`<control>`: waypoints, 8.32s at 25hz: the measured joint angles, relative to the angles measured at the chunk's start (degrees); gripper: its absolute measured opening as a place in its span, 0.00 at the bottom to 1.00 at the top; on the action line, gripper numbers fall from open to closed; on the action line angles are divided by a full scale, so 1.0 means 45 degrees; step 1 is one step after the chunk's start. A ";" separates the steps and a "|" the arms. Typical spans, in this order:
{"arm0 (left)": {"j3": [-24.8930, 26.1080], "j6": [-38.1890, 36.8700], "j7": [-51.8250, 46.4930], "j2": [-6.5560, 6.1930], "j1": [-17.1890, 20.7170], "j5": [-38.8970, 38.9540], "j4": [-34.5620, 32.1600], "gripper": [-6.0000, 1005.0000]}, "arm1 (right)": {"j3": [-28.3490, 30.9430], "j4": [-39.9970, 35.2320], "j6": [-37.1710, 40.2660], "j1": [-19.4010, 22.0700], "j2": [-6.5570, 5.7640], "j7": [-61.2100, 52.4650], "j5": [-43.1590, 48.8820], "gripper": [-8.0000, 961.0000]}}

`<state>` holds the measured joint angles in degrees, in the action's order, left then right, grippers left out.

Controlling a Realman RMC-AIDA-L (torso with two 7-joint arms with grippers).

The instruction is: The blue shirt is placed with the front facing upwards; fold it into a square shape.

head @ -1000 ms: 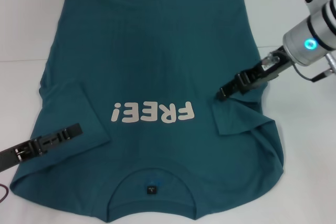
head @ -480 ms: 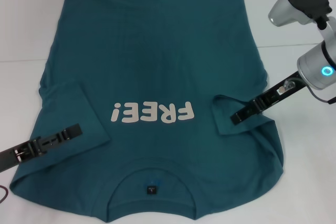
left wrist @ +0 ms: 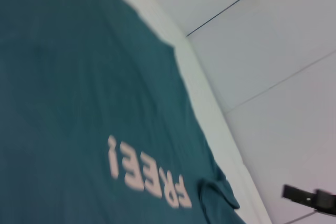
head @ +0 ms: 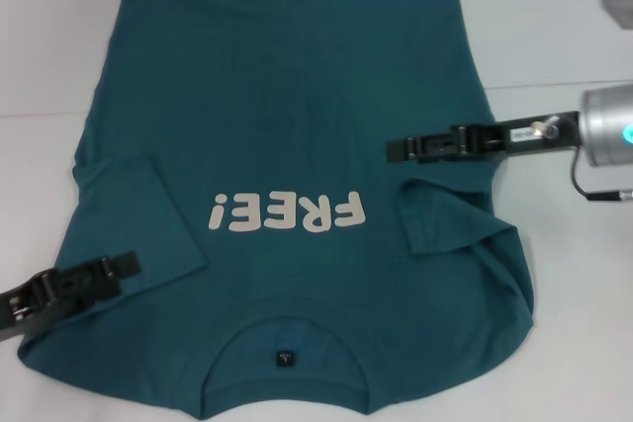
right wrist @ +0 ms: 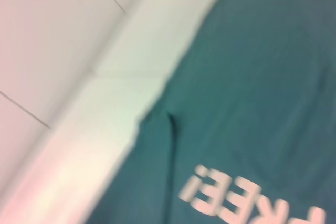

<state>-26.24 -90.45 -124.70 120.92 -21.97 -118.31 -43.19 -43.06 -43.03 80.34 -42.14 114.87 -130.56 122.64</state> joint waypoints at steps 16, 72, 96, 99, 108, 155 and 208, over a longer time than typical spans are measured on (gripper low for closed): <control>0.2851 -0.0412 -0.3906 -0.0478 0.0254 -0.2644 -0.0594 0.72 | 0.0351 0.0165 0.1210 0.0971 -0.0639 -0.0033 -0.1322 0.81; 0.2189 0.2120 -0.2601 -0.0364 0.0216 -0.3716 -0.0224 0.72 | 0.0351 0.0168 0.0917 0.0859 -0.0527 -0.0049 -0.1355 0.80; 0.2112 0.0913 -0.2601 -0.0385 -0.0074 -0.3102 -0.0147 0.72 | 0.0351 0.0168 0.0917 0.0937 -0.0526 -0.0048 -0.1372 0.80; 0.2115 0.1081 -0.2602 -0.0402 -0.0004 -0.3104 -0.0347 0.72 | 0.0351 0.0168 0.0916 0.0958 -0.0526 -0.0043 -0.1385 0.80; 0.2041 0.2144 -0.2602 -0.0377 0.0024 -0.3259 -0.0336 0.72 | 0.0351 0.0168 0.0916 0.0983 -0.0526 -0.0018 -0.1396 0.80; 0.2082 0.1540 -0.3066 -0.0326 -0.0002 -0.3176 -0.0554 0.72 | 0.0356 0.0298 0.0916 0.1007 -0.0548 0.0069 -0.1393 0.80; 0.1787 0.2754 -0.3398 -0.0419 -0.0764 -0.3919 0.0256 0.72 | 0.0372 0.0305 0.0922 0.1158 -0.0586 0.0086 -0.1393 0.79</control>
<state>-18.19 -78.06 -139.99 119.03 -25.41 -135.95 -42.04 -41.39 -41.66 84.49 -36.93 112.23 -130.17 116.37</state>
